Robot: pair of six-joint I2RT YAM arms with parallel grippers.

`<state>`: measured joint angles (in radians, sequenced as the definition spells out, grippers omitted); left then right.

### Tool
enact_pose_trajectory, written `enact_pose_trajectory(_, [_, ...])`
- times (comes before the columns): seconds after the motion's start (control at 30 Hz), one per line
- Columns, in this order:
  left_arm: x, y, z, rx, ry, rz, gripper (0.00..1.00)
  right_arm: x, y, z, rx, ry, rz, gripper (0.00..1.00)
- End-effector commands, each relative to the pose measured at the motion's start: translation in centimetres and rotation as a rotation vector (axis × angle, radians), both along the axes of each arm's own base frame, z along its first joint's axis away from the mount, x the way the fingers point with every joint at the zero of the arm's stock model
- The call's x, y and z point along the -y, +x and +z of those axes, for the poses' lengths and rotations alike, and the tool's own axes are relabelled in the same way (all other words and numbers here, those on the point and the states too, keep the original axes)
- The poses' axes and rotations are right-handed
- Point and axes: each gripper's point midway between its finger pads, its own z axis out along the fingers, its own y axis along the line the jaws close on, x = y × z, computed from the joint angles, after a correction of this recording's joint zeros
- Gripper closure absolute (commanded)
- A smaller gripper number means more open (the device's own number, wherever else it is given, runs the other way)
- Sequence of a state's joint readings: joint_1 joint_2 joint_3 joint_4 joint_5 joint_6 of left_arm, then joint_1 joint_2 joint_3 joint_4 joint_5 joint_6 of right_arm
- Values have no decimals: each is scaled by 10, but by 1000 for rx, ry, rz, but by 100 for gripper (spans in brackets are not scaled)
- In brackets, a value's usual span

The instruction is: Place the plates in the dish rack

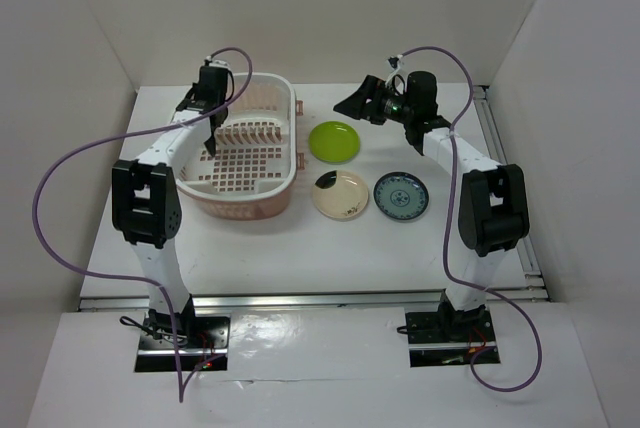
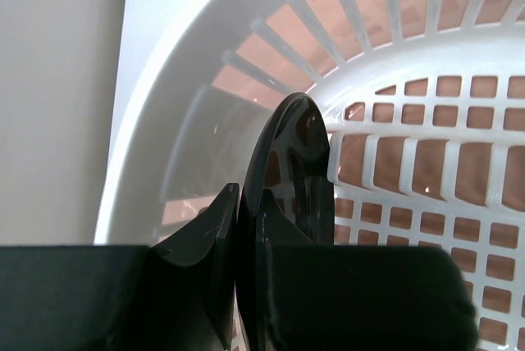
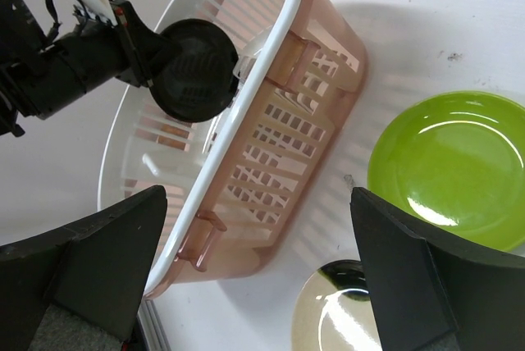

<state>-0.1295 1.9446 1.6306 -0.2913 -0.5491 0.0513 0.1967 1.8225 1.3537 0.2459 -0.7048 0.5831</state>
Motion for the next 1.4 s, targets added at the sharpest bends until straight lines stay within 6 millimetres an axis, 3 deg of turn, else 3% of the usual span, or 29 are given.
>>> enact_pose_trajectory(0.0, [-1,14,20,60,-8,13,100,-5,-1,18,70,18,22,0])
enact_pose_trajectory(0.17, [-2,18,21,68,-34,15,100,-5,-1,18,70,18,22,0])
enact_pose_trajectory(0.67, [-4,28,-7,23,-93,4,100,-5,-2,16,75,5,24,0])
enact_pose_trajectory(1.03, [-13,37,4,54,-125,36,100,-5,-2,16,75,5,24,0])
enact_pose_trajectory(1.37, [-11,45,-5,50,-164,38,100,-6,1,9,60,9,23,0])
